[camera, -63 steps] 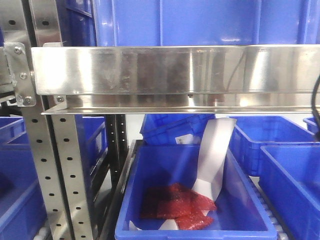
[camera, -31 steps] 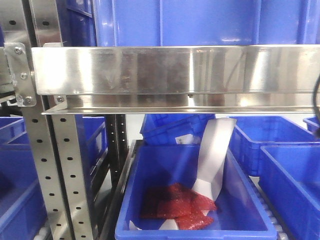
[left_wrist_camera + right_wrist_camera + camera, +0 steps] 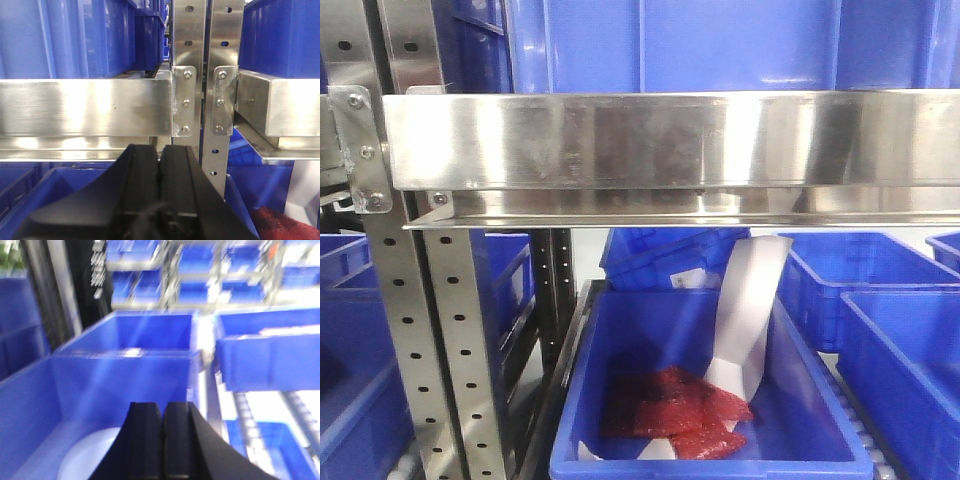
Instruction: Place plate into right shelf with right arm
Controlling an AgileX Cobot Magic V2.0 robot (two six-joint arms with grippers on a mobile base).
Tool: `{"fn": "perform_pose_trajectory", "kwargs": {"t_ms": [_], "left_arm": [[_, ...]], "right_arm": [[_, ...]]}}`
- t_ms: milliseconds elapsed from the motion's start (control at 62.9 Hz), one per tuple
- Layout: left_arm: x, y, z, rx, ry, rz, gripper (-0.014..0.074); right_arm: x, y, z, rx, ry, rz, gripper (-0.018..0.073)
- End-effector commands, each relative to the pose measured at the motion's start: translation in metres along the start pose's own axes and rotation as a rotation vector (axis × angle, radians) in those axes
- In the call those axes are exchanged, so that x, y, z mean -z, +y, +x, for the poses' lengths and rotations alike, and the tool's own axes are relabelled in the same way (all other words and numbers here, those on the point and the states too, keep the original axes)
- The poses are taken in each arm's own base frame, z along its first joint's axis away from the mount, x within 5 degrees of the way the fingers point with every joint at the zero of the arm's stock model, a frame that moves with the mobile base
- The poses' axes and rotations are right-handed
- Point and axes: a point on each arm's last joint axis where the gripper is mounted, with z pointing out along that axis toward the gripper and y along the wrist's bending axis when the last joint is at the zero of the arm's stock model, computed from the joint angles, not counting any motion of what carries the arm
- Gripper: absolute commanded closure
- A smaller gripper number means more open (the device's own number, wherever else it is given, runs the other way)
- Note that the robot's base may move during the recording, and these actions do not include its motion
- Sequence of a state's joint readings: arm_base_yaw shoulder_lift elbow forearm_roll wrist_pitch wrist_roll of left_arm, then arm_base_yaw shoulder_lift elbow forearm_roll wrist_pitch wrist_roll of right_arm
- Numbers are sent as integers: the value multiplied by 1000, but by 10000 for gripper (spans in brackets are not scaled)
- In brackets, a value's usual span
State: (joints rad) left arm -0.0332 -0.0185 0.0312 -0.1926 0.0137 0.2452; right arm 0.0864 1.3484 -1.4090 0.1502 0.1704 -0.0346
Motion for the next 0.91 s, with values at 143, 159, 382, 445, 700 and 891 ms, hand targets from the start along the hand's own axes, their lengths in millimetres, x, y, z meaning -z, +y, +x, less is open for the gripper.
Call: {"fn": "perform_pose_trajectory", "kwargs": {"t_ms": [143, 159, 382, 445, 700, 891], "left_arm": [[0, 1, -5, 7, -80, -15, 643], [0, 1, -5, 7, -80, -15, 643], [0, 1, -5, 7, -80, -15, 643], [0, 1, -5, 7, -80, -15, 643], [0, 1, -5, 7, -80, -15, 643], [0, 1, -5, 7, -80, -15, 643]], "right_arm": [[82, -3, 3, 111, -189, 23, 505], [87, -3, 4, 119, -190, 24, 505], [166, -4, 40, 128, -202, 23, 505], [184, -5, 55, 128, -208, 23, 505], [230, -11, 120, 128, -230, 22, 505], [241, -13, 144, 128, -226, 22, 505]]}}
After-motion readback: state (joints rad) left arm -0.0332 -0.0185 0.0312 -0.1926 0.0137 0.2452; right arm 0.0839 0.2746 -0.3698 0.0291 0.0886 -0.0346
